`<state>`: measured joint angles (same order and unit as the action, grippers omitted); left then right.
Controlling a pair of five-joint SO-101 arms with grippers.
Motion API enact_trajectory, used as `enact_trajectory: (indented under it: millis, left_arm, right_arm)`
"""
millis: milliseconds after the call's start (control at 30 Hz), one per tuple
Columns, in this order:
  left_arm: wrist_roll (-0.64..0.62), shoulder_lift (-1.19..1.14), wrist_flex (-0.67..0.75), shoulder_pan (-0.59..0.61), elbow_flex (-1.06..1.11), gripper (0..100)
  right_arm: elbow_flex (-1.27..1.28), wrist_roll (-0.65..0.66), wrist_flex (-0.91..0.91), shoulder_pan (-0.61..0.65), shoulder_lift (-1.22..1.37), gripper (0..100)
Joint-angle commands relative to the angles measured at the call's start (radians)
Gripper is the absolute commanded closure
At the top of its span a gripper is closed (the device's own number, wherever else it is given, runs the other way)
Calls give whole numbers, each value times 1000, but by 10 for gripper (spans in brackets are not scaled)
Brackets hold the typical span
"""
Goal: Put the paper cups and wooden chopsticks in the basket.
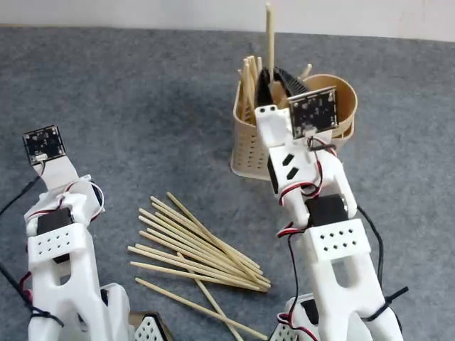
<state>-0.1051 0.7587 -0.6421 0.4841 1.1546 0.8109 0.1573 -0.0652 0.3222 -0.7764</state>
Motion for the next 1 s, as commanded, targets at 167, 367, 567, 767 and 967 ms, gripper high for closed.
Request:
enact_trajectory:
  millis: [167,367,567,767,967]
  left_arm:
    - [6,24,17,8,-5,993]
    - [6,24,17,8,-5,993]
    - [6,24,17,8,-5,993]
    - [6,24,18,8,-5,993]
    - [6,24,18,27,-7,993]
  right_arm:
    - [-21,-74,-19,-8,-15,889]
    - [-97,-77,-245,-7,-51,889]
    - [-177,-78,-495,-1,-133,889]
    - [-246,-72,-693,82,-139,889]
    - [-251,-2,-883,251,-139,889]
